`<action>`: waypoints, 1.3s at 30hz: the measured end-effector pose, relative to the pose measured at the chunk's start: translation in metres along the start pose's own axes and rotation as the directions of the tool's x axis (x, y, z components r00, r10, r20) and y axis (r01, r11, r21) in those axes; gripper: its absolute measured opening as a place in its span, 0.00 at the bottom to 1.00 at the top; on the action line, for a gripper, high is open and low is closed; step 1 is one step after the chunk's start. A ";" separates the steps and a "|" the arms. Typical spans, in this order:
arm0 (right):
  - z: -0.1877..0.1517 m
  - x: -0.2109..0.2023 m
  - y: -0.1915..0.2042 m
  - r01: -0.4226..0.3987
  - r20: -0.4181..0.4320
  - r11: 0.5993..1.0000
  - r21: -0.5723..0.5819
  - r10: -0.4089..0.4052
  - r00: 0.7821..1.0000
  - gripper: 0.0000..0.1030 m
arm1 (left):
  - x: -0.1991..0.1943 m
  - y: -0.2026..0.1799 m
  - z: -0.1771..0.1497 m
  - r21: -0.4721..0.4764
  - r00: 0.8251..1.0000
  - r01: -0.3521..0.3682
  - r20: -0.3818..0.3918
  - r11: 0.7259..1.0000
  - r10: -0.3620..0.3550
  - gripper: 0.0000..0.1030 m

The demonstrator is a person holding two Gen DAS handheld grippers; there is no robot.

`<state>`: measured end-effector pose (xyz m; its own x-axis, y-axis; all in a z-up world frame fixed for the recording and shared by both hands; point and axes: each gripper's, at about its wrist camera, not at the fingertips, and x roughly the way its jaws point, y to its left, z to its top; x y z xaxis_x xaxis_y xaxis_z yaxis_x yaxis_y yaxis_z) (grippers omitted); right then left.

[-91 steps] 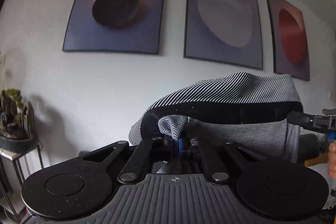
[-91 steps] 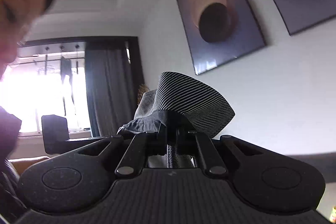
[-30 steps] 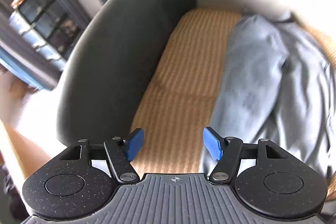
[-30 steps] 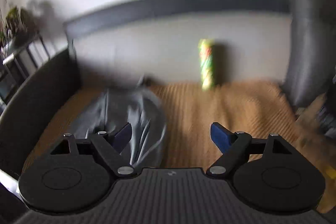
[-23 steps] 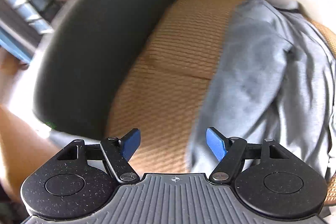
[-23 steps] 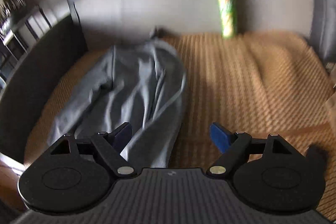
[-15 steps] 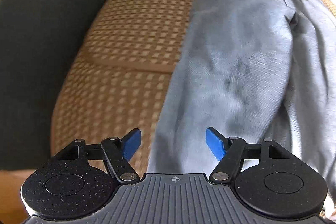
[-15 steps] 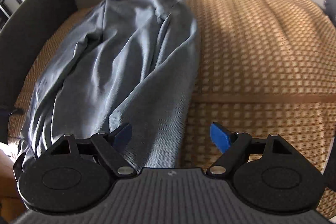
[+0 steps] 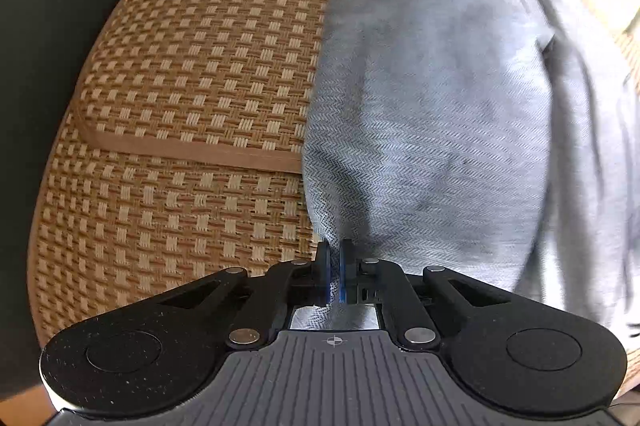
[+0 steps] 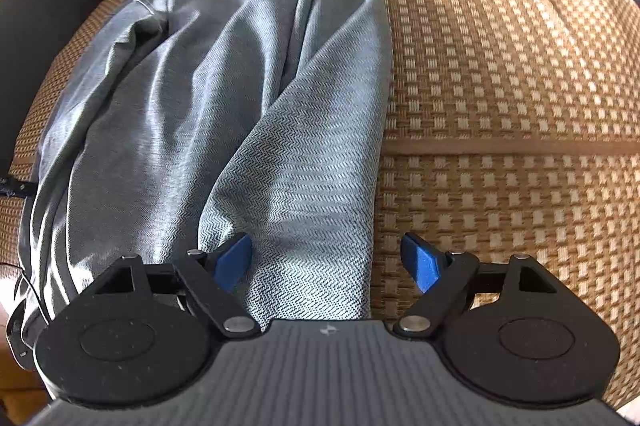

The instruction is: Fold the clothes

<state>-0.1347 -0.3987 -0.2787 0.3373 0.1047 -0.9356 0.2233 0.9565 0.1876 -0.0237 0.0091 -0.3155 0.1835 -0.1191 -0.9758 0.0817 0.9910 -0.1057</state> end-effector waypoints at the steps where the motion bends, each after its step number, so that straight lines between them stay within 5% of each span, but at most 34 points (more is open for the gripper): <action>1: 0.000 0.002 0.001 -0.004 -0.016 1.000 0.007 0.004 1.000 0.67 | -0.005 0.001 -0.001 -0.007 1.000 0.004 0.009 1.000 -0.004 0.00; 2: 0.000 0.003 0.000 -0.015 -0.036 1.000 0.016 0.016 0.999 0.38 | -0.018 0.007 -0.002 -0.023 0.999 0.005 0.031 1.000 -0.005 0.00; 5: 0.004 -0.009 -0.001 -0.042 -0.047 0.998 0.042 0.044 0.998 0.14 | -0.062 0.028 -0.003 -0.072 0.993 -0.027 0.113 0.997 0.035 0.00; 9: 0.014 -0.045 -0.006 -0.040 0.025 0.999 0.023 0.039 0.999 0.12 | -0.094 0.063 0.020 -0.188 0.963 -0.152 0.191 0.970 0.188 0.00; 13: 0.032 -0.078 -0.030 0.092 0.126 0.995 0.050 -0.098 0.987 0.12 | -0.124 0.097 0.044 -0.313 0.905 -0.263 0.247 0.912 0.346 0.00; 16: 0.051 -0.089 -0.058 0.242 0.185 0.964 0.109 -0.259 0.948 0.12 | -0.146 0.123 0.062 -0.408 0.845 -0.333 0.272 0.850 0.461 0.00; 19: 0.074 -0.091 -0.085 0.371 0.234 0.913 0.172 -0.404 0.885 0.12 | -0.133 0.137 0.083 -0.465 0.817 -0.387 0.228 0.797 0.530 0.00; 22: 0.097 -0.087 -0.106 0.475 0.256 0.857 0.199 -0.514 0.819 0.17 | -0.114 0.136 0.095 -0.447 0.830 -0.410 0.179 0.795 0.528 0.17; 24: 0.103 -0.086 -0.111 0.492 0.253 0.843 0.216 -0.535 0.806 0.32 | -0.114 0.119 0.093 -0.400 0.829 -0.426 0.185 0.811 0.527 0.46; 26: 0.097 -0.088 -0.099 0.493 0.296 0.851 0.183 -0.526 0.797 0.56 | -0.118 0.103 0.081 -0.347 0.828 -0.433 0.211 0.832 0.519 0.61; 29: 0.077 -0.094 -0.069 0.486 0.364 0.866 0.120 -0.494 0.790 0.63 | -0.121 0.083 0.059 -0.266 0.866 -0.379 0.235 0.886 0.441 0.61; 33: 0.048 -0.096 -0.020 0.411 0.387 0.908 0.085 -0.410 0.826 0.68 | -0.121 0.048 0.027 -0.151 0.923 -0.276 0.234 0.949 0.305 0.64; 36: 0.032 -0.083 0.009 0.252 0.316 0.967 0.038 -0.251 0.915 0.68 | -0.109 0.012 0.001 -0.076 0.963 -0.175 0.196 0.982 0.187 0.70; 39: 0.009 -0.065 0.040 0.157 0.233 0.986 -0.050 -0.141 0.962 0.68 | -0.079 -0.022 -0.022 0.049 0.988 -0.120 0.107 0.992 0.114 0.70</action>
<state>-0.1397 -0.3694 -0.2081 0.5058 -0.0975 -0.8571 0.2276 0.9735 0.0235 -0.0619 -0.0022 -0.2403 0.2955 -0.0113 -0.9553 0.1074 0.9940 0.0215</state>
